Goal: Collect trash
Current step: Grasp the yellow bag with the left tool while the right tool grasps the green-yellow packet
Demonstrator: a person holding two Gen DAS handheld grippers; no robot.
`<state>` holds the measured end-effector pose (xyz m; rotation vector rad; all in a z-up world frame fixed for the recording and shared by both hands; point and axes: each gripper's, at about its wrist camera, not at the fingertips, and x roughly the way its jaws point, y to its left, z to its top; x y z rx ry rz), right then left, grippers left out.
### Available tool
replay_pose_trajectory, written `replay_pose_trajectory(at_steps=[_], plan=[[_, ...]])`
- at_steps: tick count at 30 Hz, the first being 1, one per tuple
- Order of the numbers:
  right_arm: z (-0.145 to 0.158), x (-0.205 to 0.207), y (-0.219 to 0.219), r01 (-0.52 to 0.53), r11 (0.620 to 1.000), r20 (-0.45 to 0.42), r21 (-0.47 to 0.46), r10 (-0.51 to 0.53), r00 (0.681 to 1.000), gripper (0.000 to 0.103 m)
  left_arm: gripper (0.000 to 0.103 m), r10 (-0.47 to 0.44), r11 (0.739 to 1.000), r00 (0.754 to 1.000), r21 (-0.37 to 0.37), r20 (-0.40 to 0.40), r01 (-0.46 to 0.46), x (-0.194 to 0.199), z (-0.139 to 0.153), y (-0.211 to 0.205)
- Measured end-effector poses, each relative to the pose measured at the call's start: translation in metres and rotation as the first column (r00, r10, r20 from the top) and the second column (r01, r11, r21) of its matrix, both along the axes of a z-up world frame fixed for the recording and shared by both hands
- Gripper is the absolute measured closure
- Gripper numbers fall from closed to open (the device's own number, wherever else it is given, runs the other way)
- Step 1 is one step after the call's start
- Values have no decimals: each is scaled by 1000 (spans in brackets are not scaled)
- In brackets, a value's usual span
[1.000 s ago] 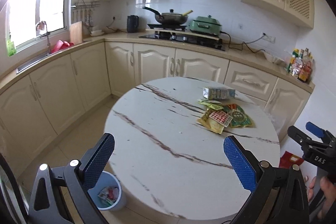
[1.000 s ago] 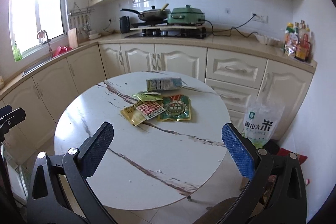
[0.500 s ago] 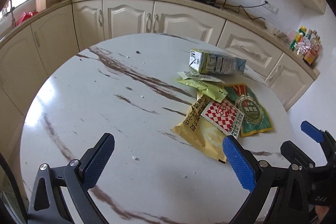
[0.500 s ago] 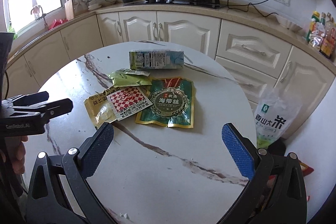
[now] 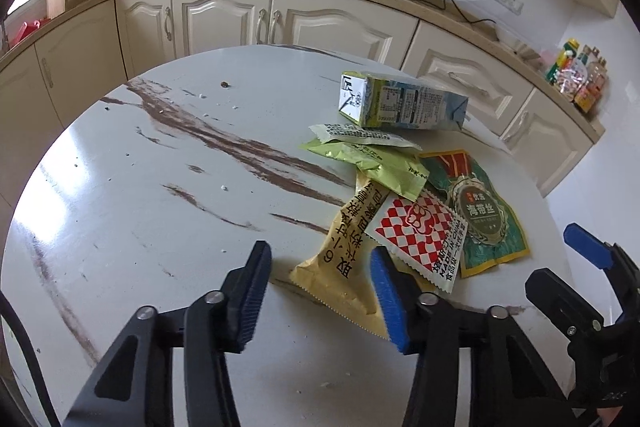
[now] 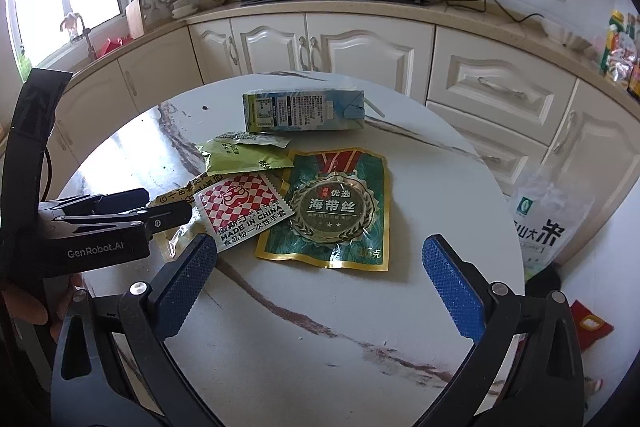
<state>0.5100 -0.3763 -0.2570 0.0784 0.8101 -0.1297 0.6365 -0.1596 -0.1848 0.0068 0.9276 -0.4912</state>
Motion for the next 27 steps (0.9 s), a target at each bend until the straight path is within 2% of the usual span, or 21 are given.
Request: replay_pose_trajectory(at_steps=[1, 4, 10, 16, 23, 27], plan=[[0, 0, 0, 1, 1000, -2, 1, -1, 1000, 0, 72, -13, 1000, 1000, -6, -4, 13, -2, -1, -2], [0, 1, 0, 1, 1000, -4, -3, -1, 1000, 0, 83, -36, 999, 999, -5, -6, 36, -9, -4, -13], [-6, 5, 9, -25, 1000, -30, -9, 24, 999, 0, 97, -84, 995, 996, -47, 18, 84, -27, 3, -10], [-8, 11, 20, -39, 999, -43, -14, 39, 998, 0, 98, -79, 997, 992, -16, 95, 81, -55, 16, 7], [-5, 33, 34, -104, 994, -44, -25, 103, 994, 0, 98, 13, 1000, 988, 15, 156, -16, -86, 32, 60], [-5, 64, 46, -167, 985, -62, -34, 165, 984, 0, 98, 61, 998, 983, 23, 174, -66, -96, 41, 93]])
